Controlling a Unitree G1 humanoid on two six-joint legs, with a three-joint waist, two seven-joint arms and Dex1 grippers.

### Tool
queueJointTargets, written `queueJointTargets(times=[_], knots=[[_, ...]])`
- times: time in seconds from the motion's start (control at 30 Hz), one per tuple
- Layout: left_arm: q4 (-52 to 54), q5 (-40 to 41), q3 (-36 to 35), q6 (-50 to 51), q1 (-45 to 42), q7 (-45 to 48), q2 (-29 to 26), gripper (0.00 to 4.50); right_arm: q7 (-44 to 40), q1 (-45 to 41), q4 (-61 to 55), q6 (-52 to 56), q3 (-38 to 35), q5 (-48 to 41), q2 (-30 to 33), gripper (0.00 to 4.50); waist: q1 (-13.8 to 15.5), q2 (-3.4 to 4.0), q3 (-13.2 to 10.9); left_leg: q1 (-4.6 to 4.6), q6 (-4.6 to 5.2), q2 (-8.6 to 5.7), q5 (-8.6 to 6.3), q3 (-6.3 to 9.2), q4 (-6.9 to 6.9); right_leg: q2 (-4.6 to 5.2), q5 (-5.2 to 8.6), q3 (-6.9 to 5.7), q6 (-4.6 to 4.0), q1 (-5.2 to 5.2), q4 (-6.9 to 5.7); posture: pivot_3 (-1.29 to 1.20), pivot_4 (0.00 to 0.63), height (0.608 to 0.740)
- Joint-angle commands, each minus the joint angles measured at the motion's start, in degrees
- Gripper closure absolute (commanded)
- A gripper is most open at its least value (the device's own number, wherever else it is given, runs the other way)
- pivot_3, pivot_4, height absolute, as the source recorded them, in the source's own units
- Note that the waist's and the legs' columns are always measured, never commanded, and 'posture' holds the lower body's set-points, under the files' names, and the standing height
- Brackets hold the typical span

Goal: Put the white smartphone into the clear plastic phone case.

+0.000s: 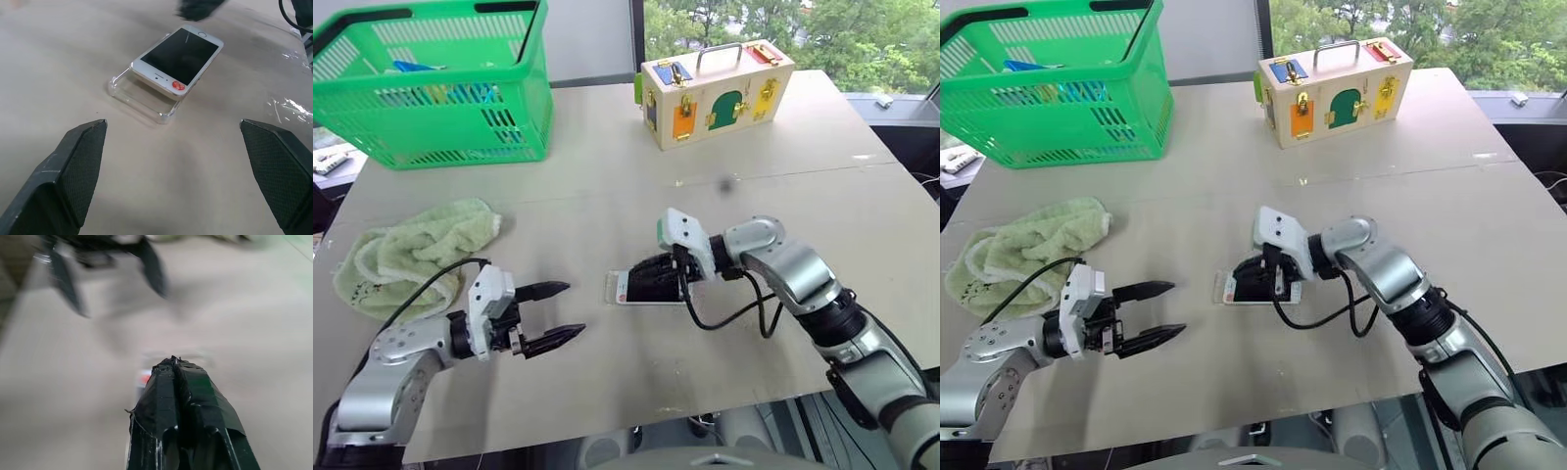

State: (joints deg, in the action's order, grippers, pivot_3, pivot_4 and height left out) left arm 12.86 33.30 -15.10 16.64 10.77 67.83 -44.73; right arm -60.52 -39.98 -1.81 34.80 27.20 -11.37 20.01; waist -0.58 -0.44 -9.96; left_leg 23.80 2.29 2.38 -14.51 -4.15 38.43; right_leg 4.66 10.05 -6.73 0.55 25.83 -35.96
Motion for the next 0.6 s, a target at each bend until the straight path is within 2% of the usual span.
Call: queueJointTargets(times=[0.03,0.37,0.6], knots=[[1.3,0.93,-1.88,-0.5,0.26,0.47,-0.65,0.0,-0.08,-0.56,2.23,-3.21,2.37,2.61,-0.48,4.45,-0.05,0.0,0.0,0.0,0.0,0.0,0.0,-0.01,0.0,0.0,0.0,0.01,0.0,0.0,0.0,0.0,0.15,0.74],[2.31,0.89,-3.57,-0.92,2.29,0.3,-0.56,0.0,-3.25,-0.26,11.21,-10.23,11.35,11.91,0.27,4.45,-0.21,-0.04,0.17,-0.18,0.0,0.02,0.0,-0.01,0.0,-0.04,0.0,0.03,0.0,-0.14,-0.02,0.0,0.15,0.74],[2.79,0.8,-3.33,-0.44,2.22,-0.11,-0.4,0.0,-3.68,0.48,17.85,-14.03,14.57,16.93,-1.18,4.45,-0.24,-0.11,0.62,-0.61,-0.01,0.19,0.0,-0.11,-0.01,-0.04,0.13,0.14,-0.21,-0.39,-0.15,0.0,0.15,0.74]])
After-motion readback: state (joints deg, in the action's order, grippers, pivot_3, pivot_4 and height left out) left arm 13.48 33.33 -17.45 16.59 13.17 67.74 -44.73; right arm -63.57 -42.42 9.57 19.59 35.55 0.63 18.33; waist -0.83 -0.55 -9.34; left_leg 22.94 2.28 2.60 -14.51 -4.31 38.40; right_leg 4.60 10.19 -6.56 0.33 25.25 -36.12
